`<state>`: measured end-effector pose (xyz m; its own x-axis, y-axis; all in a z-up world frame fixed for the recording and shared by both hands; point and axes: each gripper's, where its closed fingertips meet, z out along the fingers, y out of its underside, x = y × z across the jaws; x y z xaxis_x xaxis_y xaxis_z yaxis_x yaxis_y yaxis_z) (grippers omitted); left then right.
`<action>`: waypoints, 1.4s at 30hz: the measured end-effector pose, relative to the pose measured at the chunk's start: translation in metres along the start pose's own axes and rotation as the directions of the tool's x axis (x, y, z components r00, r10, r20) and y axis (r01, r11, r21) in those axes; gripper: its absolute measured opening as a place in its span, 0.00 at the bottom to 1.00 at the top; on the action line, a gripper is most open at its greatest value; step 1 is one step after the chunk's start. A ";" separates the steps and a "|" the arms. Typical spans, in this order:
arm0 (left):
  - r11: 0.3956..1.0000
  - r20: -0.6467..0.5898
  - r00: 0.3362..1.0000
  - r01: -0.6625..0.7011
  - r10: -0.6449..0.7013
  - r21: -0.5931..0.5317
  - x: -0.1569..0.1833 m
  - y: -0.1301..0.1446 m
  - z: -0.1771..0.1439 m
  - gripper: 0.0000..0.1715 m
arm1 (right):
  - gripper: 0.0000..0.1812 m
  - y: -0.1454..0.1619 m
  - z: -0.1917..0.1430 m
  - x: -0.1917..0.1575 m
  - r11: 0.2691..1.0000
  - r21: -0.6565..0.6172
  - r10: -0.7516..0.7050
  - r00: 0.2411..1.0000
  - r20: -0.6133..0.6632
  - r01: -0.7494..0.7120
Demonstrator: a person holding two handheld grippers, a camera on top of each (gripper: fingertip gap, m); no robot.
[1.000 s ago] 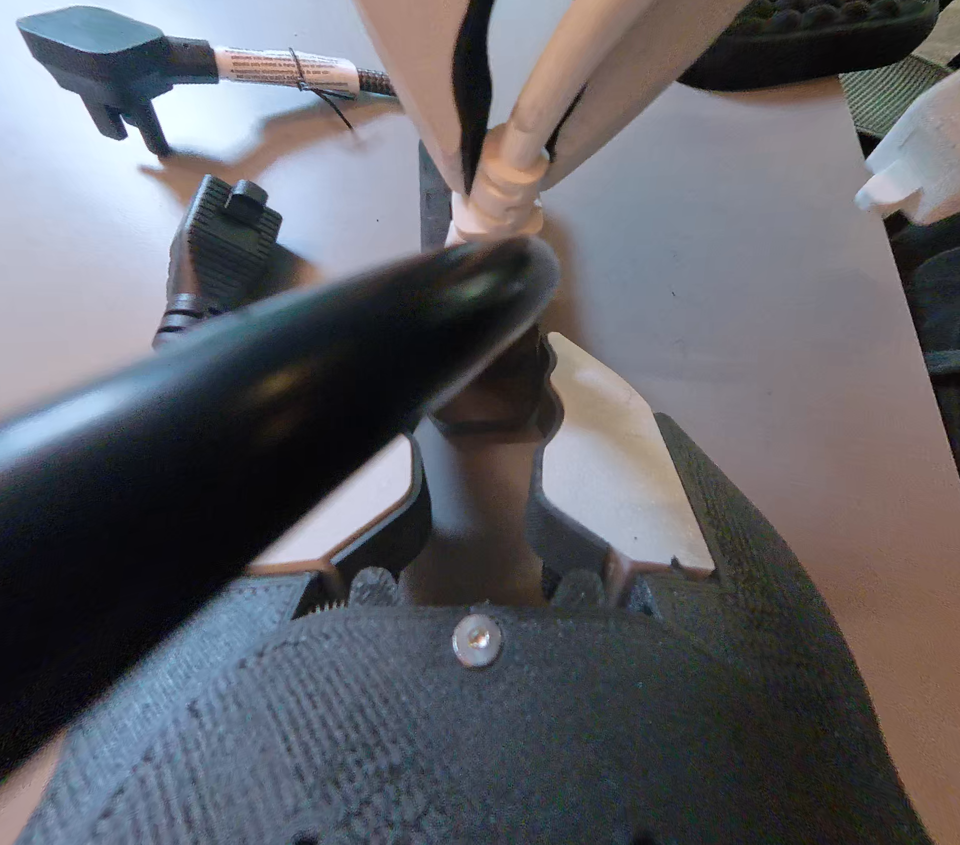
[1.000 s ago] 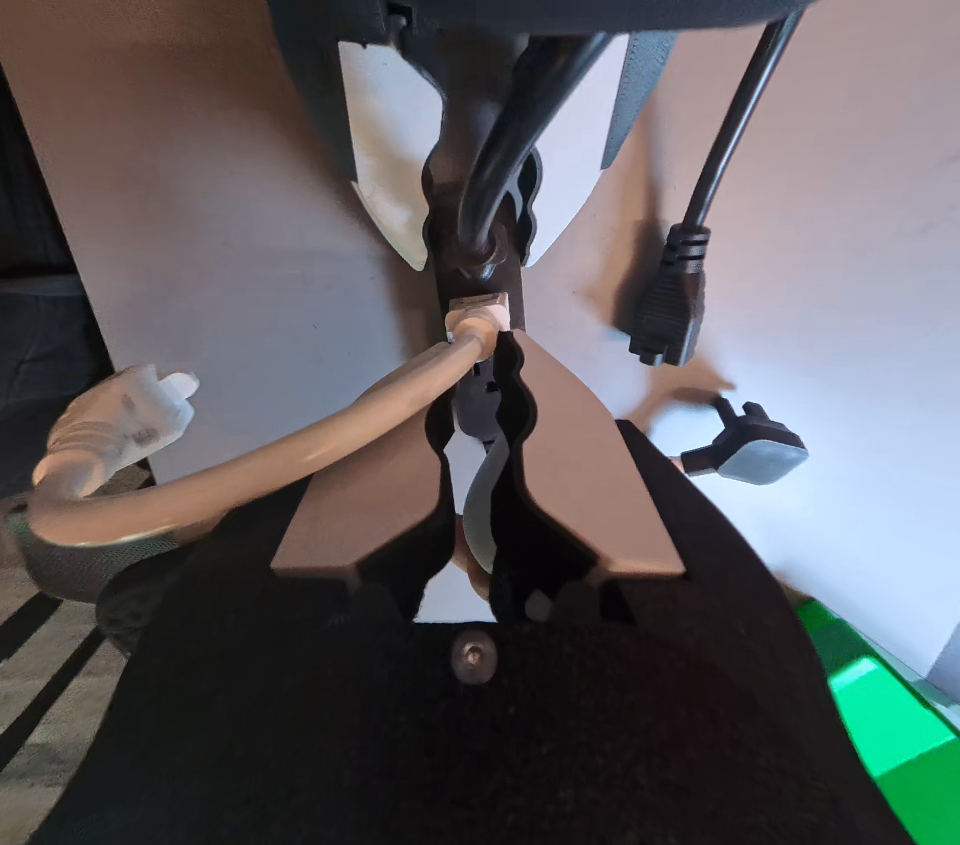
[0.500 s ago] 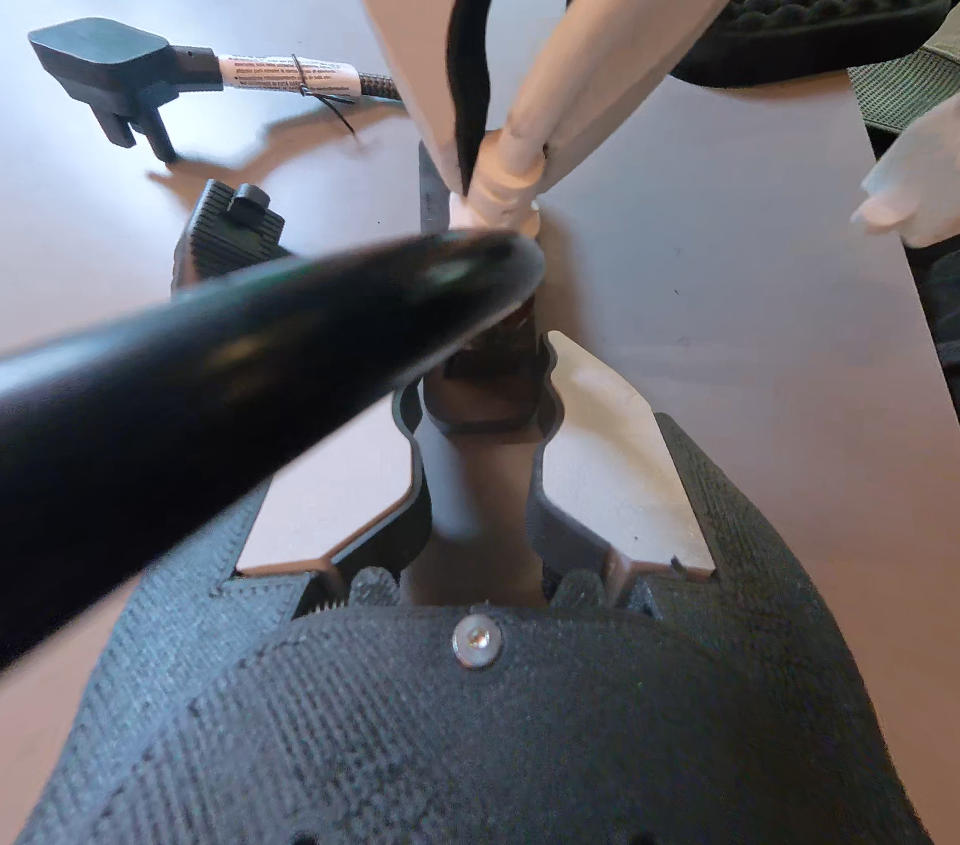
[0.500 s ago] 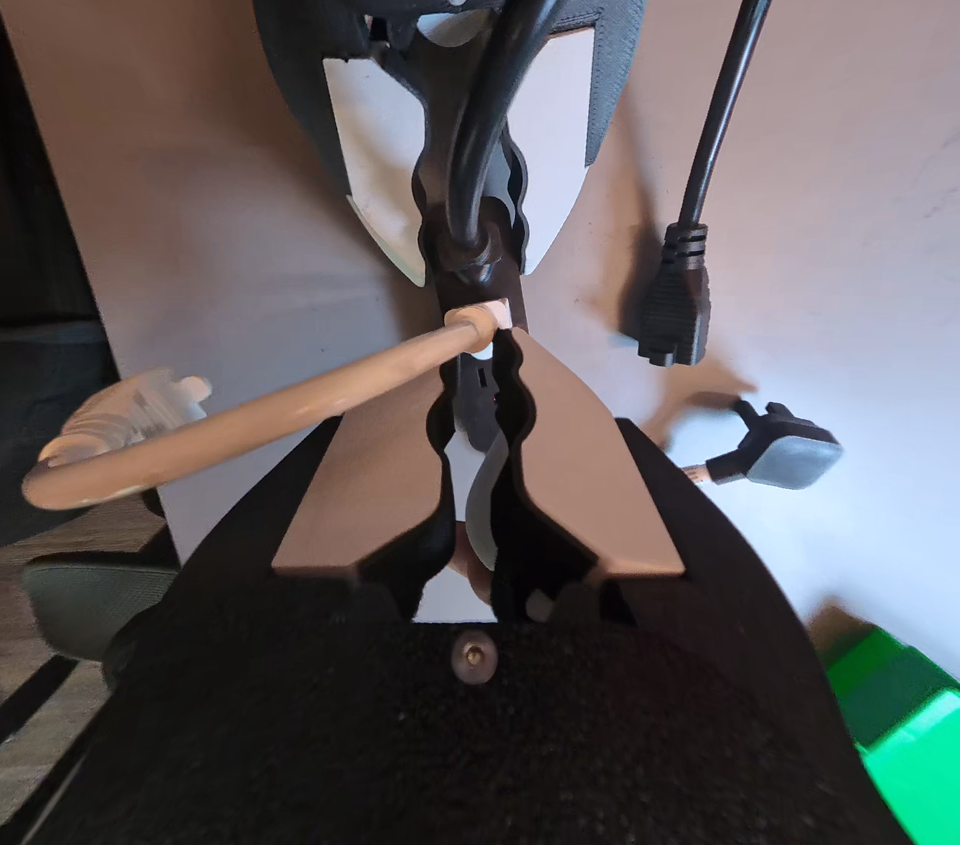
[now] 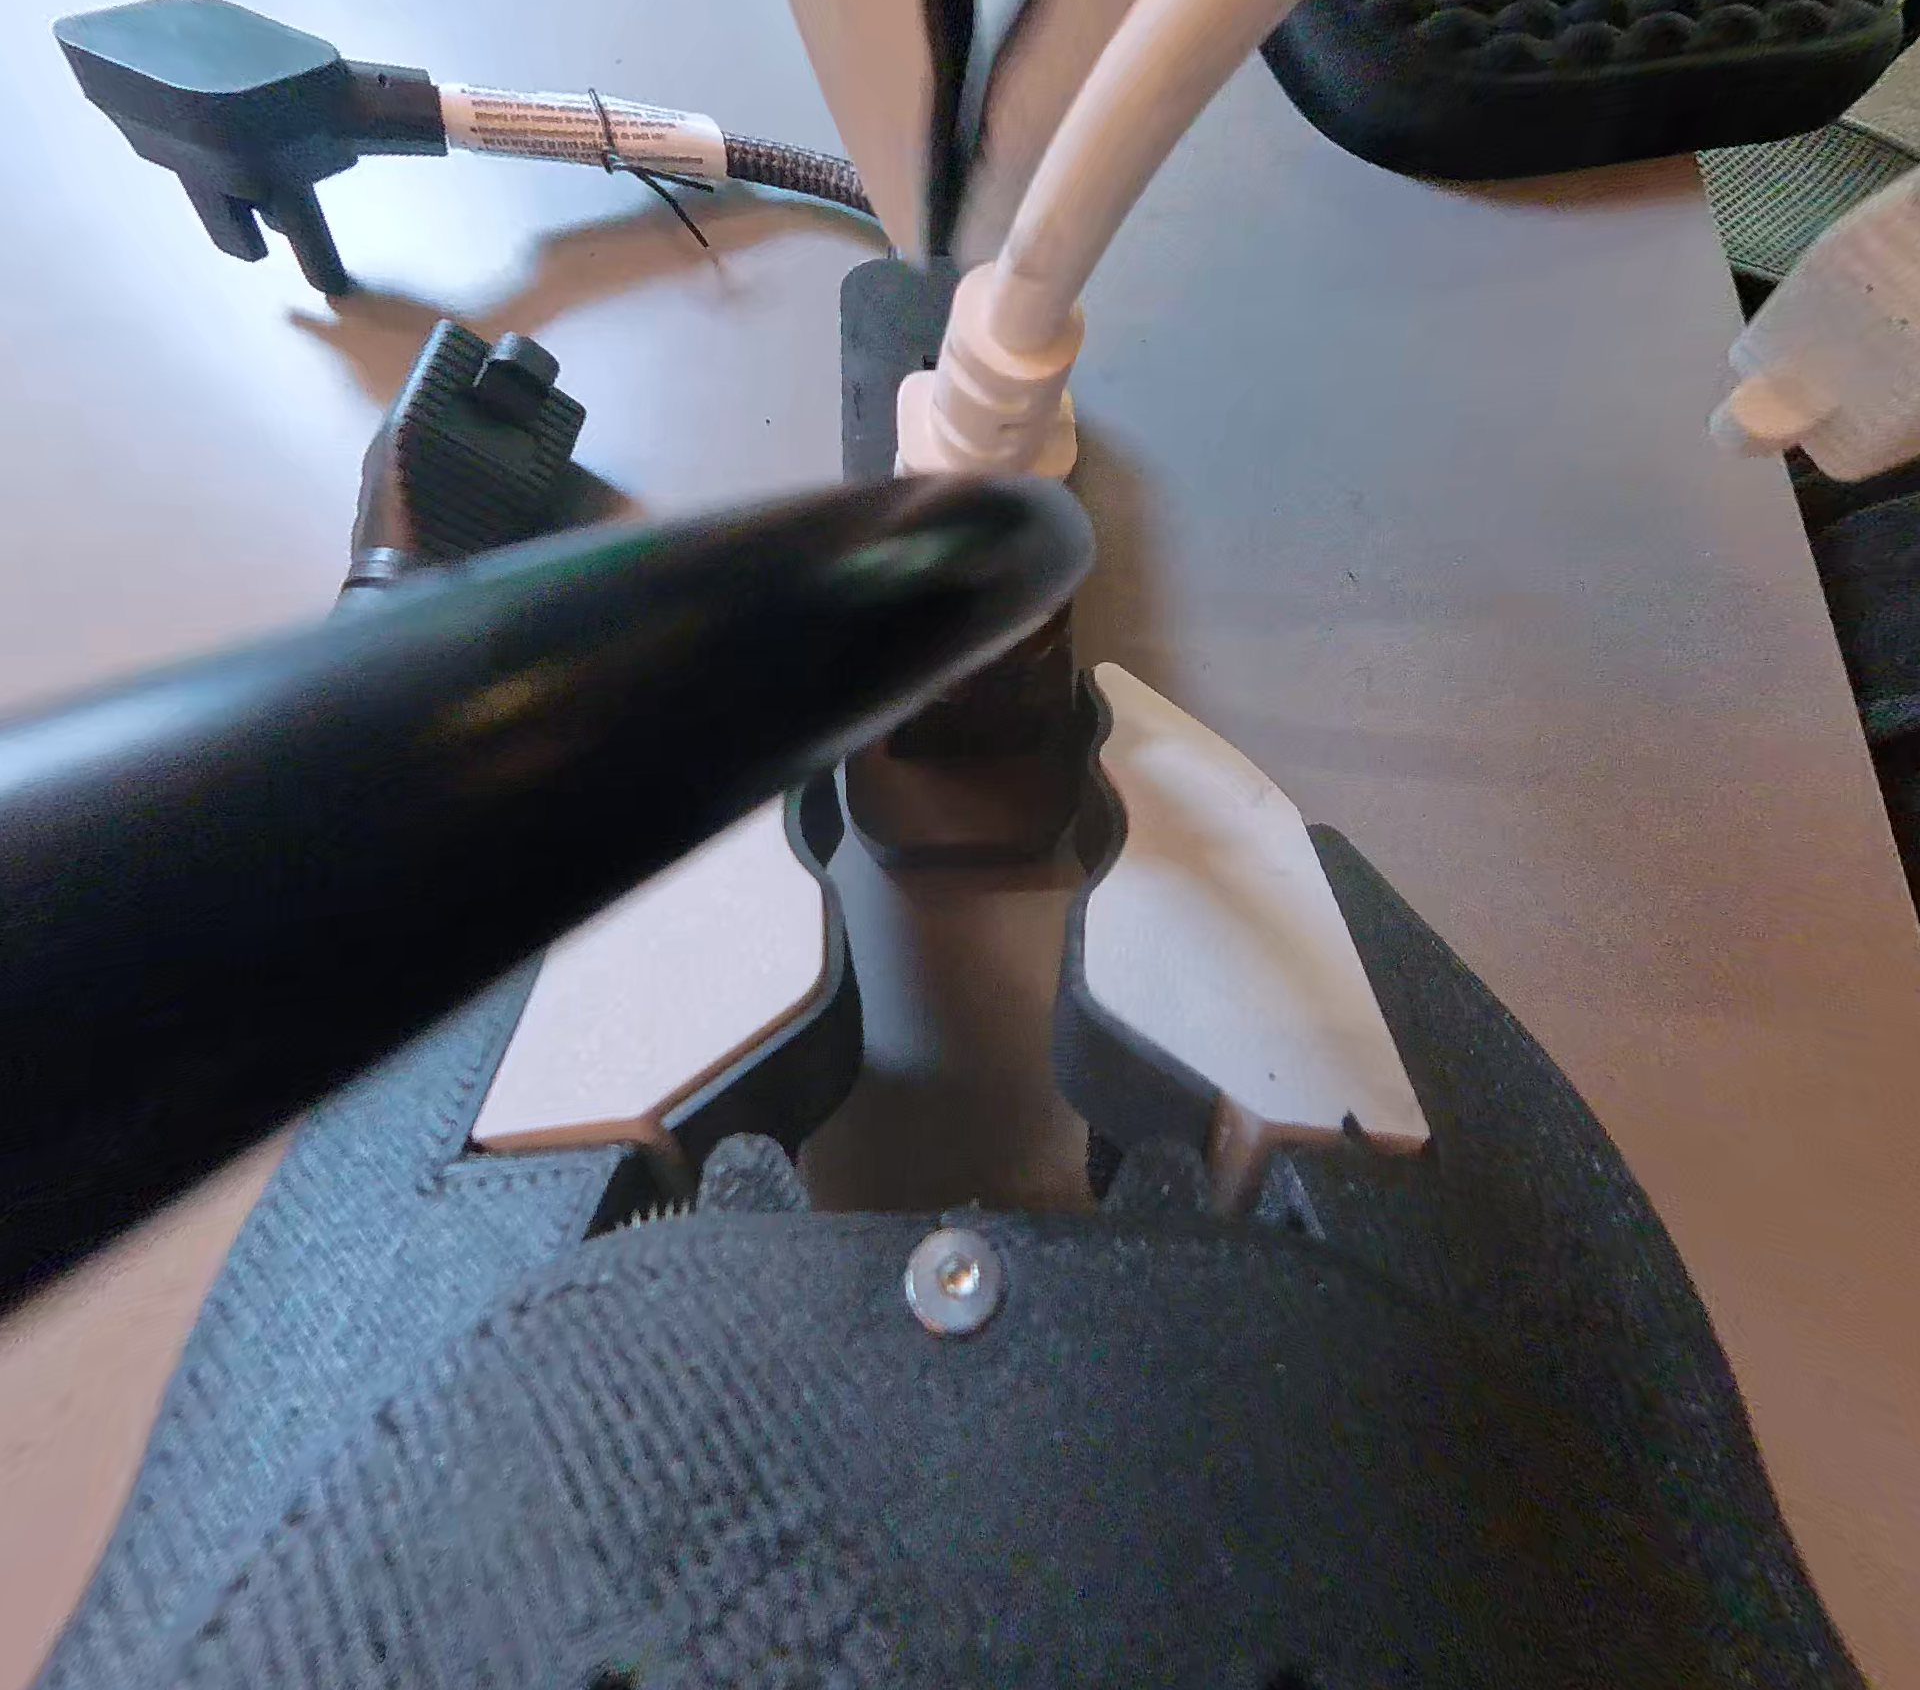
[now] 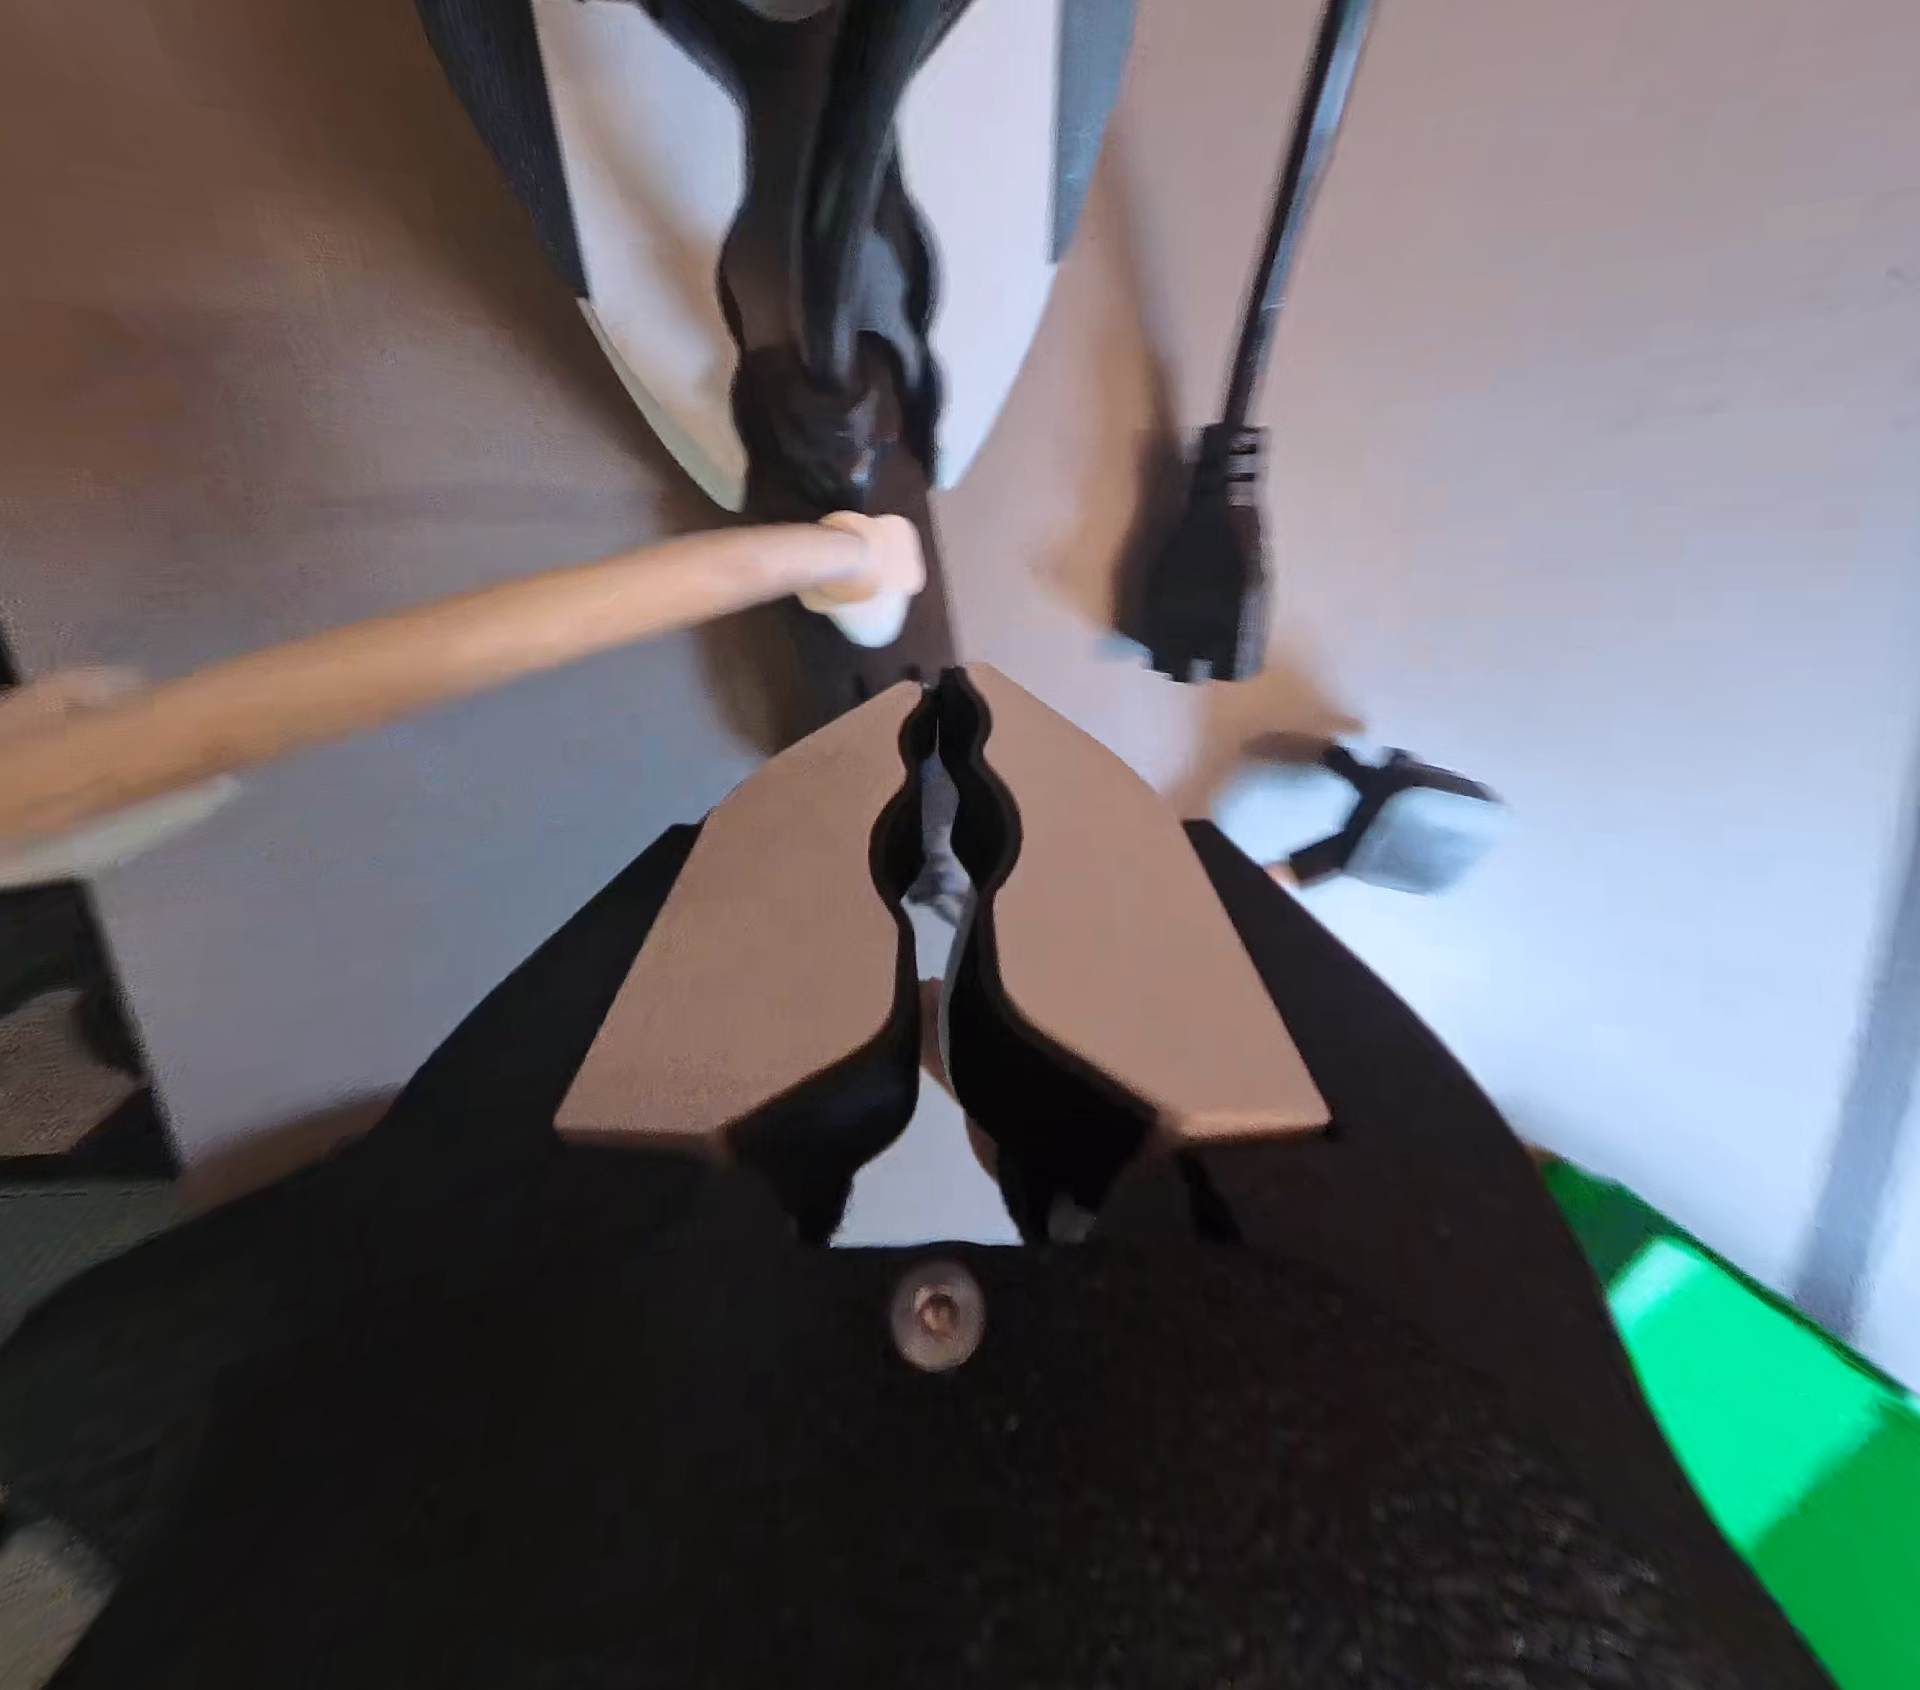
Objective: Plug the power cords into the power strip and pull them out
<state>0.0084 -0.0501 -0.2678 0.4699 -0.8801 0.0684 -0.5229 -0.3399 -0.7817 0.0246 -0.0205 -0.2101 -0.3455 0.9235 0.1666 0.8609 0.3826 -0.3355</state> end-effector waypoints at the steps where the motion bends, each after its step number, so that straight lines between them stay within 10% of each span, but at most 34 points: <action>1: 1.000 -0.001 1.000 -0.001 0.001 0.000 0.000 -0.001 0.001 0.25 | 0.04 -0.001 -0.009 0.005 0.999 0.016 -0.028 0.999 -0.031 0.029; 12: 1.000 0.001 1.000 -0.010 0.010 0.000 0.001 -0.001 0.001 0.25 | 0.26 0.001 -0.018 -0.013 0.990 0.137 0.035 0.999 0.009 -0.036; 42: 1.000 0.002 1.000 -0.012 0.012 0.001 0.002 -0.001 0.001 0.25 | 0.12 -0.015 0.010 -0.020 0.998 -0.045 -0.036 0.991 0.129 0.042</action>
<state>0.0105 -0.0508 -0.2674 0.4655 -0.8832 0.0577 -0.5278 -0.3294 -0.7829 0.0143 -0.0446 -0.2178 -0.4214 0.9051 0.0574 0.8614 0.4192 -0.2866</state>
